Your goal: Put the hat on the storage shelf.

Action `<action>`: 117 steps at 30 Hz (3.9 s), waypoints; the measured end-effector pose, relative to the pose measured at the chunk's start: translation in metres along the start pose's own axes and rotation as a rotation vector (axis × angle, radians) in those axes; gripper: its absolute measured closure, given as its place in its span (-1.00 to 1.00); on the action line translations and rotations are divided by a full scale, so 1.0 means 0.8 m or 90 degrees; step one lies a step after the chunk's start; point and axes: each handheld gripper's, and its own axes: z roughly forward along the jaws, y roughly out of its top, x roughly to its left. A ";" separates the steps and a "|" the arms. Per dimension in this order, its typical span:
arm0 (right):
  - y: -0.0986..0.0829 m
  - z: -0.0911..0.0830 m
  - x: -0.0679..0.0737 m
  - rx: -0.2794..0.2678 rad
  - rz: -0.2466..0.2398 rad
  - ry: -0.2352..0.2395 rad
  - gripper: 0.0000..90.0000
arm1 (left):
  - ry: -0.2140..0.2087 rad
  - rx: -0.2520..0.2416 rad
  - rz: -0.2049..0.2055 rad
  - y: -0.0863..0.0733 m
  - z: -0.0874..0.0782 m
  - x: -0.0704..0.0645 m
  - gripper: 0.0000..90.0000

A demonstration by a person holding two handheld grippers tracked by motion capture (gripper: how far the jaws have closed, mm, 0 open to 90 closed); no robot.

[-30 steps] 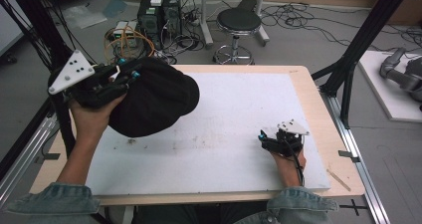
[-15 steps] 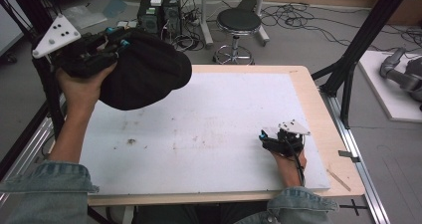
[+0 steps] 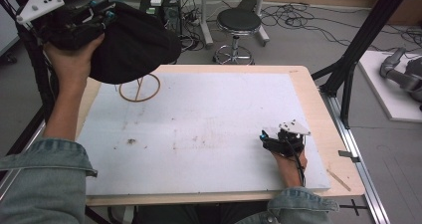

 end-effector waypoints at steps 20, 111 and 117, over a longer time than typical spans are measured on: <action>0.000 0.000 0.001 0.003 -0.004 0.005 -0.68 | 0.096 0.015 -0.021 -0.039 0.039 0.064 0.55; 0.005 0.001 0.003 -0.012 0.006 0.000 -0.68 | 0.050 0.125 -0.059 -0.177 -0.062 0.001 -0.23; 0.006 0.000 0.006 -0.013 0.007 0.002 -0.68 | 0.041 0.132 -0.064 -0.192 -0.077 -0.021 -0.29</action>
